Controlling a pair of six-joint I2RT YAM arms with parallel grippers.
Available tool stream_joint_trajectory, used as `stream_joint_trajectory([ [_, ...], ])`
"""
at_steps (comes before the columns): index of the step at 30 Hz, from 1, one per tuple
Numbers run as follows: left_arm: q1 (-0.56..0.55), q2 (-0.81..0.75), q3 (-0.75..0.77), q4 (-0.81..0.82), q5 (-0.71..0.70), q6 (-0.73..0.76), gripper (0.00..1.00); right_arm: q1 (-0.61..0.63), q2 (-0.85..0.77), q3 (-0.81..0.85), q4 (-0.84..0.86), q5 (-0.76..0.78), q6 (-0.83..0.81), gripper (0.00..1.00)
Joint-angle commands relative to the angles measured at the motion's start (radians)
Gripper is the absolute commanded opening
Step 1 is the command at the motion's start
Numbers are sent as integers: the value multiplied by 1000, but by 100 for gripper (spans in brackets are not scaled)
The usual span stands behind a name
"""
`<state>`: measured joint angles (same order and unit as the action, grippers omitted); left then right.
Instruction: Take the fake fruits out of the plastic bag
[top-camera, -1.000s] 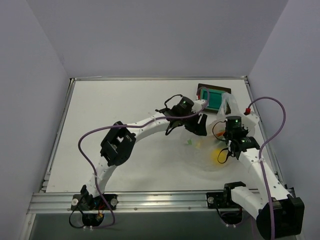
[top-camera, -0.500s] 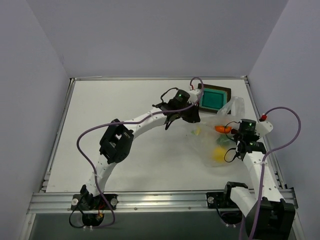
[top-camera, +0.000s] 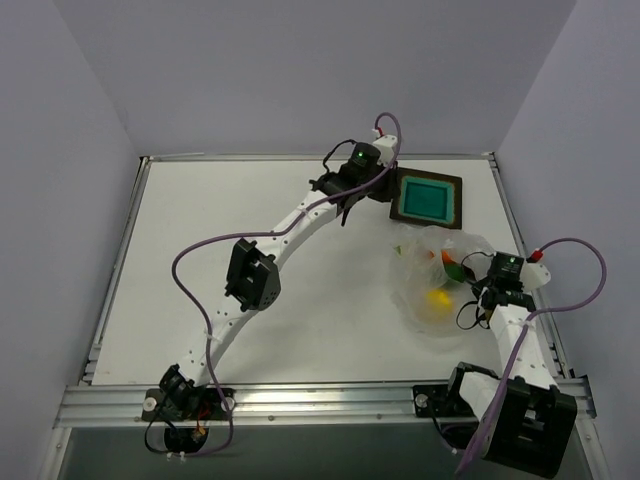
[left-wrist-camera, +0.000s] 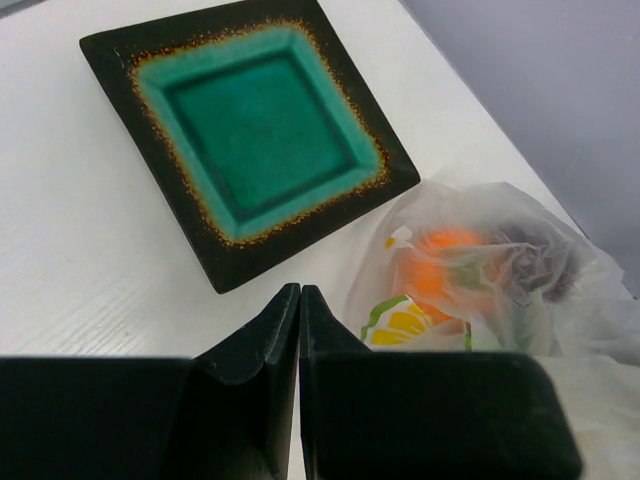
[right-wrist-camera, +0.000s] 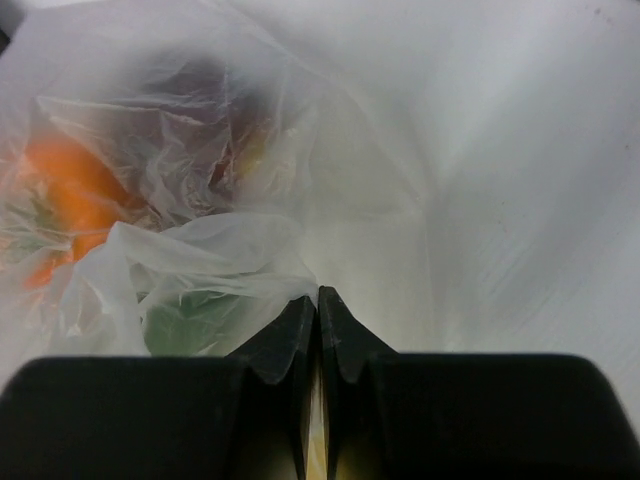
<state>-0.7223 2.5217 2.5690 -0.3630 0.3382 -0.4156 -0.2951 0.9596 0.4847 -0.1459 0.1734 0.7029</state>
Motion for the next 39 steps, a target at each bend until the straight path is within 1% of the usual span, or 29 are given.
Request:
stream_joint_trajectory([
  [1,-11,38,111,-93,-19,9,2,-6,30,-15,12,-37,35,3],
  [4,-22,32,68,-88,-21,14,2,-6,76,-26,37,-77,56,5],
  [6,-23,-47,-8,-70,-18,9,2,-6,79,-29,49,-83,56,5],
  [7,-23,-102,-161,-33,-24,0,2,-6,73,-25,51,-66,53,5],
  [8,-25,-238,-258,67,-36,-6,4,-6,65,-17,51,-55,43,5],
  [9,-26,-312,-355,123,-51,-12,16,-6,56,-9,52,-46,35,5],
  [10,-29,-387,-450,178,-74,-21,24,-7,38,1,51,-38,27,5],
  [11,-41,-522,-599,244,-131,-22,31,-7,33,3,52,-31,18,5],
  [12,-52,-581,-659,260,-169,-19,43,-7,30,6,54,-32,17,5],
  [13,-64,-642,-709,269,-209,-12,48,-7,28,3,65,-38,15,4],
  [14,-78,-747,-807,286,-276,-12,52,-9,31,-1,75,-52,14,4],
  [15,-112,-794,-851,289,-304,-9,55,-9,34,-8,84,-60,14,4],
  [16,-133,-840,-889,289,-329,-5,55,-9,42,-17,100,-67,12,4],
  [17,-161,-915,-953,274,-411,0,56,-10,44,-21,104,-81,12,3],
  [18,-222,-941,-980,262,-438,1,55,-12,44,-26,111,-87,10,3],
  [20,-285,-997,-1030,240,-465,-26,54,-13,31,-34,124,-98,15,3],
  [21,-346,-1006,-1079,236,-493,-61,53,-15,25,-34,127,-113,20,3],
  [24,-423,-1015,-1162,263,-492,-123,50,-15,4,-31,131,-127,23,3],
  [25,-471,-1002,-1170,286,-499,-144,51,-15,-5,-31,131,-133,23,2],
  [27,-506,-980,-1153,305,-525,-141,51,-15,-16,-32,131,-144,24,2],
  [28,-528,-947,-1132,306,-518,-141,52,-15,-25,-34,129,-155,23,2],
  [30,-551,-907,-1075,297,-507,-112,56,-15,-36,-40,128,-163,21,2],
  [31,-574,-865,-1017,280,-528,-101,58,-15,-51,-44,128,-163,18,2],
  [32,-578,-842,-989,273,-530,-92,64,-15,-59,-47,128,-163,20,1],
  [33,-578,-824,-968,269,-533,-85,67,-15,-71,-58,128,-188,20,1],
  [37,-569,-706,-880,231,-637,-55,73,-16,-81,-80,127,-213,20,1],
  [38,-563,-687,-856,226,-692,-49,74,-16,-81,-81,128,-219,18,1],
  [39,-560,-672,-848,226,-718,-29,76,-16,-78,-83,126,-222,18,1],
])
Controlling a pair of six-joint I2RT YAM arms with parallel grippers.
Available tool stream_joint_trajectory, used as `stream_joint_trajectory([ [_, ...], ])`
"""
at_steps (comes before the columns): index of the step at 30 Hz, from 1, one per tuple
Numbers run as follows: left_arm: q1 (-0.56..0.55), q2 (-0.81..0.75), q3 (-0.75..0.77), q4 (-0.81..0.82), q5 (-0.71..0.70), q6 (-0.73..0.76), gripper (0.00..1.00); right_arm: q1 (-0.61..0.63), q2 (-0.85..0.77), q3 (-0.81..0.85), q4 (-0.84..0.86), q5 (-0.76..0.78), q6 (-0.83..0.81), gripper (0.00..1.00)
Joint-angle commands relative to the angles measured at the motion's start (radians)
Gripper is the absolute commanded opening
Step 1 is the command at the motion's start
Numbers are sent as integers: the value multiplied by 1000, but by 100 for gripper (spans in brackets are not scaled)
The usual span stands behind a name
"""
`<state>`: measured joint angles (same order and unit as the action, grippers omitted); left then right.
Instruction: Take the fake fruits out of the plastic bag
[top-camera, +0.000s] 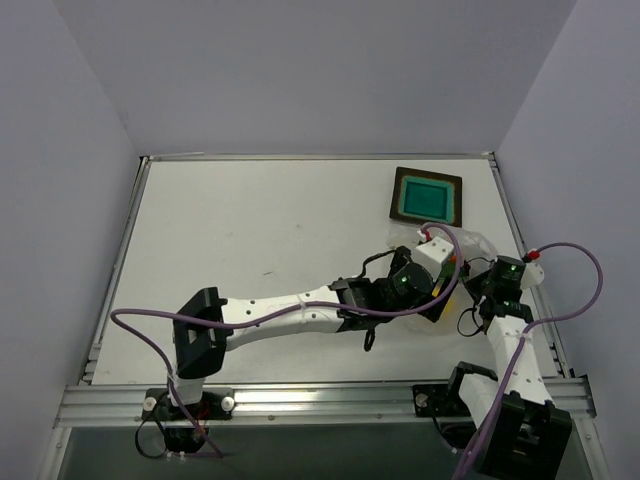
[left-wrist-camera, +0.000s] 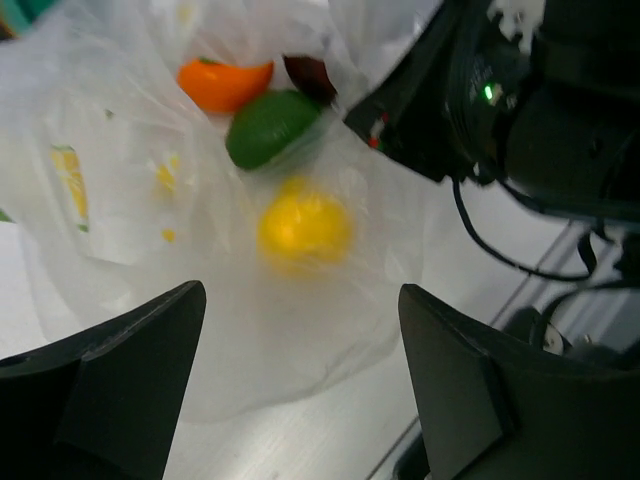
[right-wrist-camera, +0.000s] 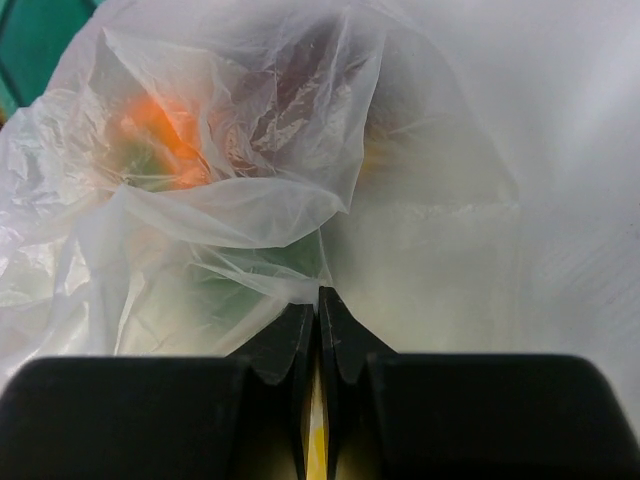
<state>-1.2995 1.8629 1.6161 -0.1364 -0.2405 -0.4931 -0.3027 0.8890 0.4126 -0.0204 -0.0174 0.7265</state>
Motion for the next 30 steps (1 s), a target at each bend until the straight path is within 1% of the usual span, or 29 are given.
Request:
stream_joint_trajectory([
  [1,20,20,117,-9,-163,57,77,-9,-9,-12,0,-32,-7,1],
  [3,23,50,154,-22,-219,92,78,-10,-7,-11,2,-30,-12,1],
  [6,28,102,197,-32,-285,131,83,-12,-4,-5,0,-30,-13,1],
  [8,40,146,226,-54,-292,134,86,-12,-2,0,2,-36,-15,0],
  [11,83,199,264,-71,-241,119,86,-13,-13,0,0,-49,-16,0],
  [13,114,235,291,-84,-185,105,84,-13,-19,0,0,-53,-19,0],
  [16,126,271,310,-85,-122,105,79,-13,-22,0,0,-56,-22,0],
  [17,126,277,314,-85,-118,106,77,-13,-21,0,0,-56,-22,0],
  [18,128,283,317,-86,-115,105,73,-15,-19,3,2,-58,-21,0],
  [23,138,291,277,-63,-114,110,67,-26,-16,21,0,-52,-38,0],
  [24,144,288,259,-52,-106,113,61,-30,-13,28,-1,-52,-47,0],
  [25,149,276,233,8,-88,122,34,-35,-13,37,-1,-52,-48,0],
  [27,157,263,155,98,-31,145,15,-39,-2,43,-1,-50,-50,0],
  [28,157,257,142,103,-26,145,3,-42,-1,45,-1,-50,-50,0],
  [29,157,249,130,109,-19,145,2,-44,5,48,-1,-49,-50,0],
  [30,157,239,82,166,19,143,2,-45,13,48,-1,-39,-53,0],
])
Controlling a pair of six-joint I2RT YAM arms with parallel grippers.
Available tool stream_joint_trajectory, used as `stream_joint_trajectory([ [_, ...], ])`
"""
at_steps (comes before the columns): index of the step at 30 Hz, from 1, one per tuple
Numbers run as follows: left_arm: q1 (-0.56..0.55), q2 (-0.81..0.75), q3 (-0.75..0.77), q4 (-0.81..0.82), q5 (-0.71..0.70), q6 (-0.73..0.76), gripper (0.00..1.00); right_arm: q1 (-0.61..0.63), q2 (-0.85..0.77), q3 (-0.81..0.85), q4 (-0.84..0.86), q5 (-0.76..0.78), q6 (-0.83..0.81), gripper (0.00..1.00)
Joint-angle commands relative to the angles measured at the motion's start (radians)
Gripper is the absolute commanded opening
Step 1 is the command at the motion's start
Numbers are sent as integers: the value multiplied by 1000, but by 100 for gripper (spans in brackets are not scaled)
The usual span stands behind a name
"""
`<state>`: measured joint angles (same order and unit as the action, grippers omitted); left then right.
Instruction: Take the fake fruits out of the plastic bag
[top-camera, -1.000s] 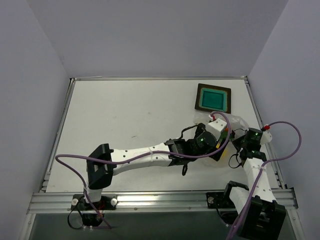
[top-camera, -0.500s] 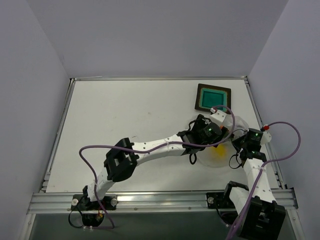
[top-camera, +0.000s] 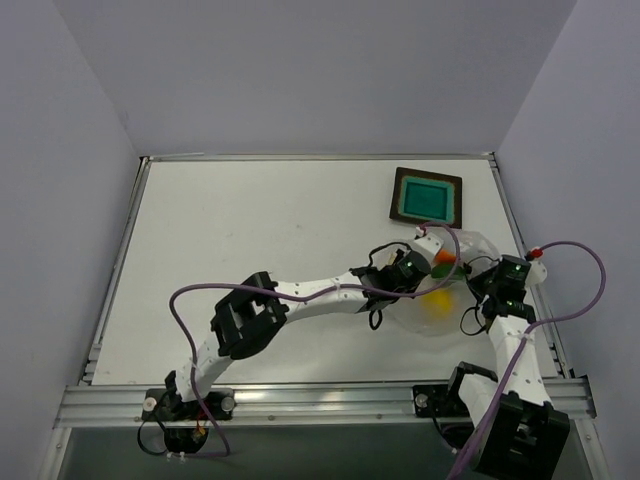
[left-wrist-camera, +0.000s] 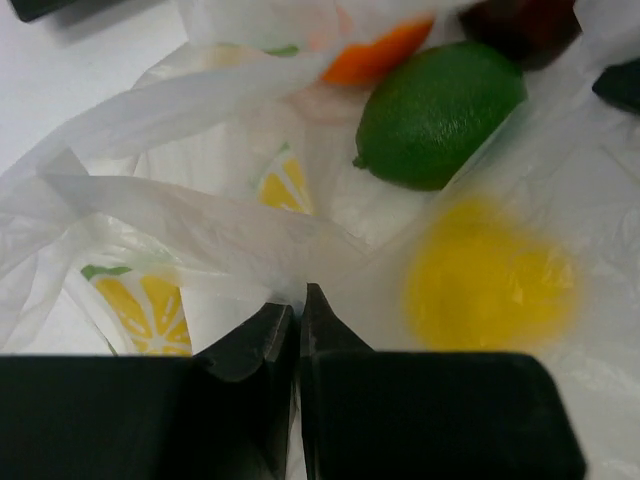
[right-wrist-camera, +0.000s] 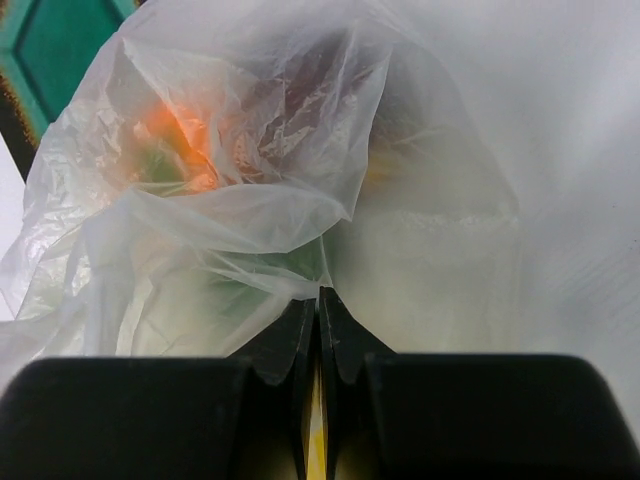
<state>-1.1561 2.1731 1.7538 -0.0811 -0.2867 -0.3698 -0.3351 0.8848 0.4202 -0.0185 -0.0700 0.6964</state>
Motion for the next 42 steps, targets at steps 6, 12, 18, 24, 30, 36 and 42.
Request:
stream_joint_trajectory([
  [6,-5,-277,-379,331,152,-29,2,-38,26,106,-23,-77,-23,17],
  [12,-27,-354,-516,470,173,-54,2,19,-6,109,-24,-67,-23,63],
  [18,12,-319,-427,423,176,-20,2,85,-44,135,-8,-123,1,74],
  [24,125,-237,-252,356,241,-21,2,202,-196,322,-112,67,3,79],
  [30,142,-207,-163,323,287,0,2,205,-216,468,-175,40,-49,84],
  [36,142,-210,-177,343,325,-6,2,240,-83,529,-170,-139,-107,41],
  [42,142,-240,-169,336,350,34,2,468,3,477,-121,45,-63,32],
])
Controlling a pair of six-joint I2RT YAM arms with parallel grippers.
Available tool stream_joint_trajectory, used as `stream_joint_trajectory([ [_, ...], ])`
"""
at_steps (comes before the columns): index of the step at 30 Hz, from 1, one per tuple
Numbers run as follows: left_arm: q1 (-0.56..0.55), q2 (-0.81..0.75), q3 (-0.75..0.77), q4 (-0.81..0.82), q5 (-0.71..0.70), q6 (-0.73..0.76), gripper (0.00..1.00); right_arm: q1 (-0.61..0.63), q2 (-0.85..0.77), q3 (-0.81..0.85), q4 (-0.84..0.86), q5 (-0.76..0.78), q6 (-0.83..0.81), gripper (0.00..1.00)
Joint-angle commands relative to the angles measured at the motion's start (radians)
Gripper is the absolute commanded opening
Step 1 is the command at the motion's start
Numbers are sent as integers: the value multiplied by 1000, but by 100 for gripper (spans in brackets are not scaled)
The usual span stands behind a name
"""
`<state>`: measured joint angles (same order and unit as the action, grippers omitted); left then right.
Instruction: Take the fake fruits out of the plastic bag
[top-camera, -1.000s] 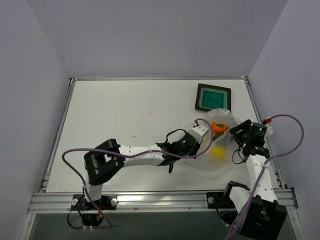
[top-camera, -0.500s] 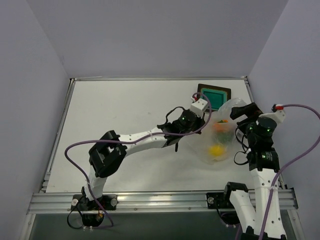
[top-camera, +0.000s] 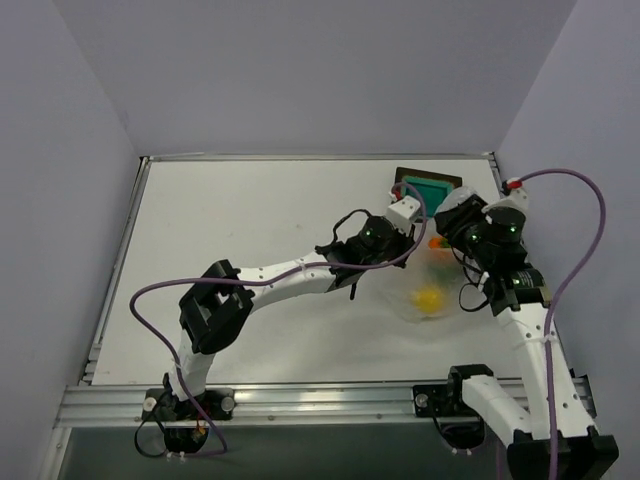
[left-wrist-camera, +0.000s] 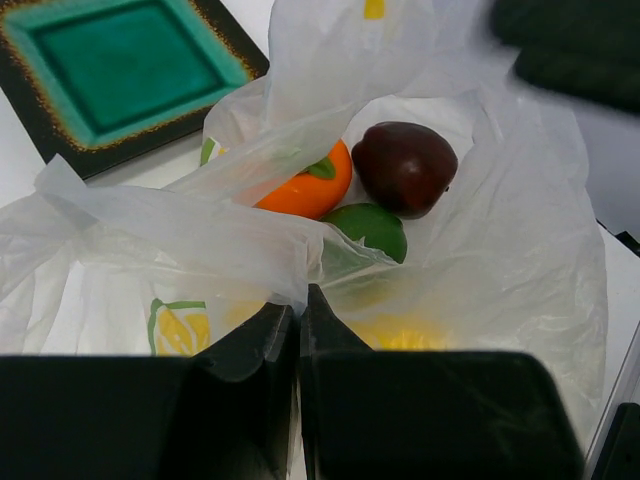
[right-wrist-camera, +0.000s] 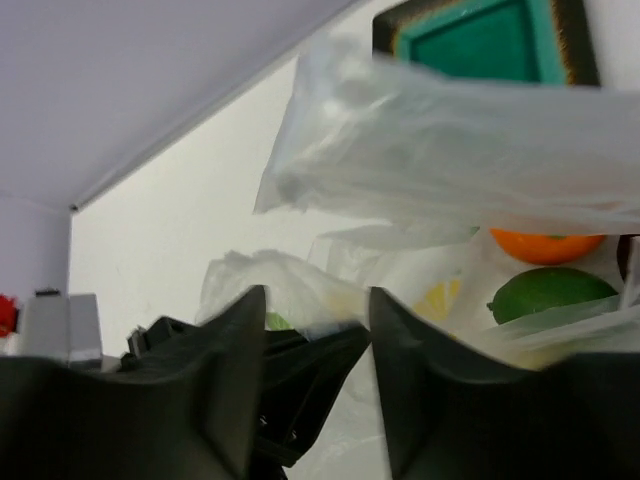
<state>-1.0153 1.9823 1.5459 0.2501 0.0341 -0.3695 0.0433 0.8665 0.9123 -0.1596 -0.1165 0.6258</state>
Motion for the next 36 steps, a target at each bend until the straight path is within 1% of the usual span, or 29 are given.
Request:
stream_joint_trajectory([
  [1,1,-56,34,8,32,32,2,108,37,-24,41,128,12,46],
  [2,0,-68,16,18,39,30,2,121,70,-33,52,211,32,55],
  [4,-2,-82,-12,34,47,24,2,125,126,-59,99,250,46,75],
  [5,-3,-98,-42,47,49,18,2,124,141,-69,118,309,57,78],
  [7,-3,-114,-75,60,53,6,2,122,192,-91,193,363,81,77],
  [9,-6,-138,-127,84,65,-15,2,119,239,-92,233,426,92,72],
  [11,-14,-157,-161,98,69,-26,2,106,319,-55,267,442,94,60],
  [12,-23,-163,-194,101,69,-29,2,104,345,-46,287,451,89,50],
  [13,-29,-166,-210,112,67,-34,2,90,397,-32,311,446,88,28],
  [14,-35,-171,-227,115,67,-43,2,83,419,-17,327,440,84,18],
  [15,-40,-174,-242,120,64,-51,2,73,439,-9,341,439,83,12],
  [16,-49,-175,-275,130,61,-55,2,52,469,-6,362,442,78,3],
  [18,-58,-184,-312,141,64,-81,2,26,497,-4,396,448,62,0],
  [21,-77,-194,-388,167,64,-109,2,-37,577,7,448,437,38,0],
  [24,-104,-191,-444,175,55,-118,2,-105,657,10,517,365,12,0],
  [27,-135,-174,-486,179,38,-117,2,-128,752,49,517,307,2,0],
  [31,-149,-128,-497,169,35,-112,2,-126,865,120,516,276,0,0],
  [36,-147,-99,-443,100,-25,-83,2,-126,930,146,528,259,-8,0],
])
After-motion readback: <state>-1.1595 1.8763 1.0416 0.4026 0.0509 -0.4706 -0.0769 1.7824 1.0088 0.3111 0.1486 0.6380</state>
